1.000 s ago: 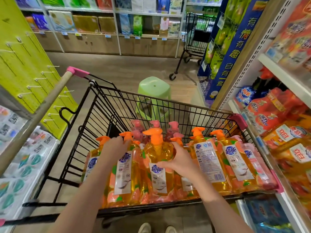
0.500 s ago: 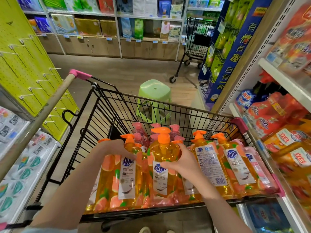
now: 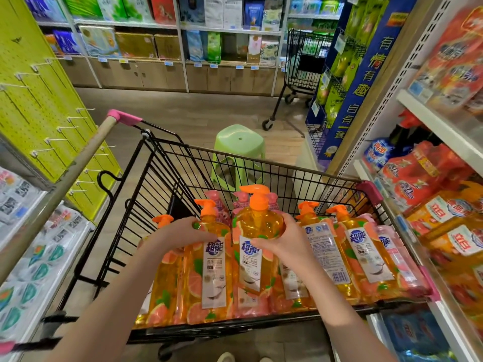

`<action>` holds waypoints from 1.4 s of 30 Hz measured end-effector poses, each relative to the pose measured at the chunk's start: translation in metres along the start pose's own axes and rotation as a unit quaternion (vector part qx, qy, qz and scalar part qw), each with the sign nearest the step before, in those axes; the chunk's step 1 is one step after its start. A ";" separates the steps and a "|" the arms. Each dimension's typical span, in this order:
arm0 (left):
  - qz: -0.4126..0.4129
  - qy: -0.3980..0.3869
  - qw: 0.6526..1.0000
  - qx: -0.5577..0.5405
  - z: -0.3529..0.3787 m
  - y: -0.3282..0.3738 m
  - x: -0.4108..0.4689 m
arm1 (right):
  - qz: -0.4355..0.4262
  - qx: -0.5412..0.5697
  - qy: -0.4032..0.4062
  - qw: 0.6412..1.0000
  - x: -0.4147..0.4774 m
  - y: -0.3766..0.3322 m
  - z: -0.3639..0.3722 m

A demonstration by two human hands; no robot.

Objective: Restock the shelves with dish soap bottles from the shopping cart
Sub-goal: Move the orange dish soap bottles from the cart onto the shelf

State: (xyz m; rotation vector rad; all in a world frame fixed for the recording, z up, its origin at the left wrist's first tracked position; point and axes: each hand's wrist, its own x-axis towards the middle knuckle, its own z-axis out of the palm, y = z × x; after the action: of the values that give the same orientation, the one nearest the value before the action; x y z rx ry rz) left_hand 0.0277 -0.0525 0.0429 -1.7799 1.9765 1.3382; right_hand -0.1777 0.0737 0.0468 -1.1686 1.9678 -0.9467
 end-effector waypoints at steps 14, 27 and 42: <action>0.187 0.307 0.928 -0.100 0.003 0.023 -0.073 | 0.010 0.027 0.096 0.995 -0.013 -0.008 -0.021; 0.341 0.286 0.892 -0.082 -0.017 0.063 -0.103 | -0.010 0.167 0.232 0.958 -0.063 -0.034 -0.054; 0.574 0.122 0.808 -0.040 0.065 0.138 -0.194 | 0.059 0.168 0.451 0.875 -0.224 -0.003 -0.110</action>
State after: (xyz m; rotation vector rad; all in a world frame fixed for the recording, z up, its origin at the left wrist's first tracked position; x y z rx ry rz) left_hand -0.0650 0.1160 0.1975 -0.6240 3.4038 1.4208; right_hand -0.1789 0.3038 0.1449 -0.3915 2.3539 -1.9076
